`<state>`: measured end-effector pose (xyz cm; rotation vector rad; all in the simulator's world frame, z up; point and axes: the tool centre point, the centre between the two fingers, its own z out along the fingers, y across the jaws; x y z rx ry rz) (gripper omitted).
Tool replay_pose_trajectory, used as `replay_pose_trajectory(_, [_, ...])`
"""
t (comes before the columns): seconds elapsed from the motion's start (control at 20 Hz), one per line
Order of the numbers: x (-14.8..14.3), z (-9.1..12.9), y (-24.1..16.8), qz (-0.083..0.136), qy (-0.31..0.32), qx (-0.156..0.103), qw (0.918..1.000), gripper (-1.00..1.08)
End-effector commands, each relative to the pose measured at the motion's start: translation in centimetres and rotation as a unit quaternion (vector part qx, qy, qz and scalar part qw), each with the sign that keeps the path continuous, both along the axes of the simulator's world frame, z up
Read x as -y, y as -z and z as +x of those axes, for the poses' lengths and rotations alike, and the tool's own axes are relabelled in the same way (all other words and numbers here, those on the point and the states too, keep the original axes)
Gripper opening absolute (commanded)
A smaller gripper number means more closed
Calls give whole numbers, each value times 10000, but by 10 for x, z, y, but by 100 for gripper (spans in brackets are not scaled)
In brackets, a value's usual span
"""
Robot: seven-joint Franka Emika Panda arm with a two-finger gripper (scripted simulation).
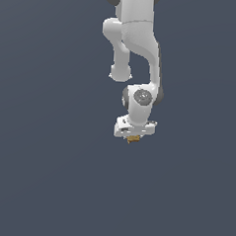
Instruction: Pick up the object and move it to a goal position.
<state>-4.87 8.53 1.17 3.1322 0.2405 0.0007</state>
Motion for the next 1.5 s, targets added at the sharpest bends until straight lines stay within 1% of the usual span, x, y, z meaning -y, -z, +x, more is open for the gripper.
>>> replay_pose_trajectory(0.0, [-1,0,0,1,-3,3,10000,-100])
replay_pose_trajectory(0.15, [-2,3,-2,1,-3,3,10000,-100])
replay_pose_trajectory(0.35, [-8,12,-8,1,-3,3,10000,-100])
replay_pose_trajectory(0.55, [-16,27,-17,3,-2,1,10000,-100])
replay_pose_trajectory(1.0, [-40,69,-41,3,0,0,10000,-100])
replay_pose_trajectory(1.2, [-47,81,-48,3,0,0,10000,-100])
replay_pose_trajectory(1.45, [-50,88,-51,2,1,-2,10000,-100])
